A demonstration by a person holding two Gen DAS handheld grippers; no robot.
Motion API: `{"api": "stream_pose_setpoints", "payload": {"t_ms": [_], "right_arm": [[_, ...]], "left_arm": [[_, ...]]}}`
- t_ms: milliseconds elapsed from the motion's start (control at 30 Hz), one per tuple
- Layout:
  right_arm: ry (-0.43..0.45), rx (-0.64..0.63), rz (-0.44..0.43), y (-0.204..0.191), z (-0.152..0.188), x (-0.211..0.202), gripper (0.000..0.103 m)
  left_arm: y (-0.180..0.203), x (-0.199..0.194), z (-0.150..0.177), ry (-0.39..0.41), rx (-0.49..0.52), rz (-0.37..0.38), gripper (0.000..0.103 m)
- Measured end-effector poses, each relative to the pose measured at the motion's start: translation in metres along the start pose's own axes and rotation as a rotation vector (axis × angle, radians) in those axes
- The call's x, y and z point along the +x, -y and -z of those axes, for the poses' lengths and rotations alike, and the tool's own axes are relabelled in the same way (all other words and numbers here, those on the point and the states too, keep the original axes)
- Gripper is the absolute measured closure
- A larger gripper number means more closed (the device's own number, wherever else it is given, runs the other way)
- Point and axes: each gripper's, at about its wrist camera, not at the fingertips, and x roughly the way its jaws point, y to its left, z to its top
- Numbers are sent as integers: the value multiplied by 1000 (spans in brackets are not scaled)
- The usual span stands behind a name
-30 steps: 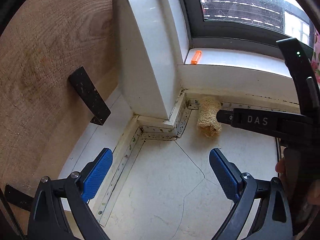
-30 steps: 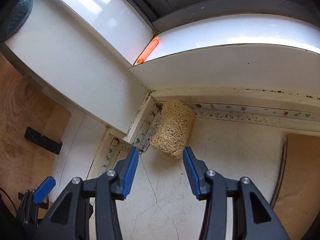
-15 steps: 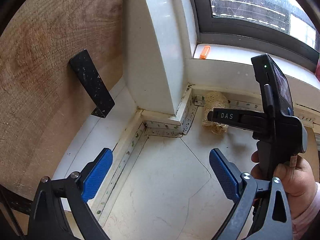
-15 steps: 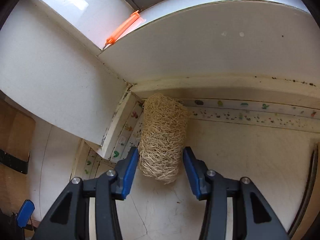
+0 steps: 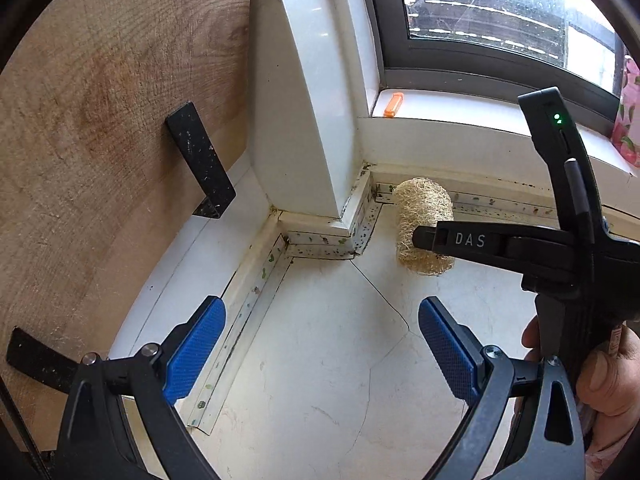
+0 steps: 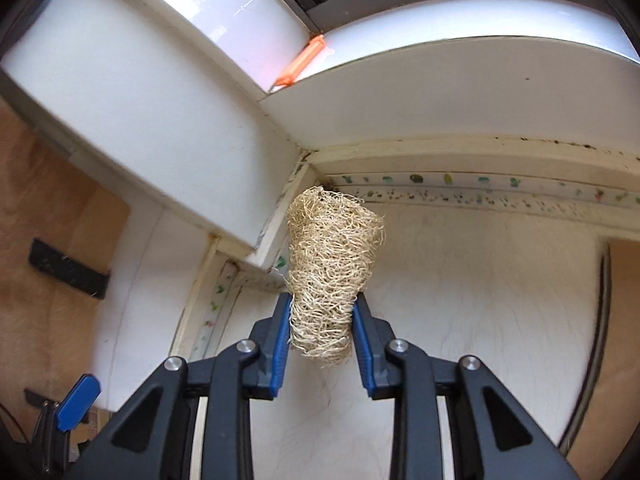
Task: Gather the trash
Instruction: 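Carry the loofah with the right tool down over the floor bin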
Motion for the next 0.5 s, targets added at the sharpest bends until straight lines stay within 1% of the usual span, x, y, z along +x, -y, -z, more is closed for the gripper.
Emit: {"api": "stream_pose_setpoints", "payload": {"t_ms": [100, 267, 500], "right_arm": [[15, 2, -19, -10, 12, -26, 74], [58, 5, -49, -27, 38, -82, 74], [128, 11, -57, -60, 93, -152, 74]], "left_arm": [[-2, -21, 6, 17, 12, 8, 7], [-13, -62, 19, 61, 20, 35, 7], [-32, -126, 56, 130, 47, 106, 7]]}}
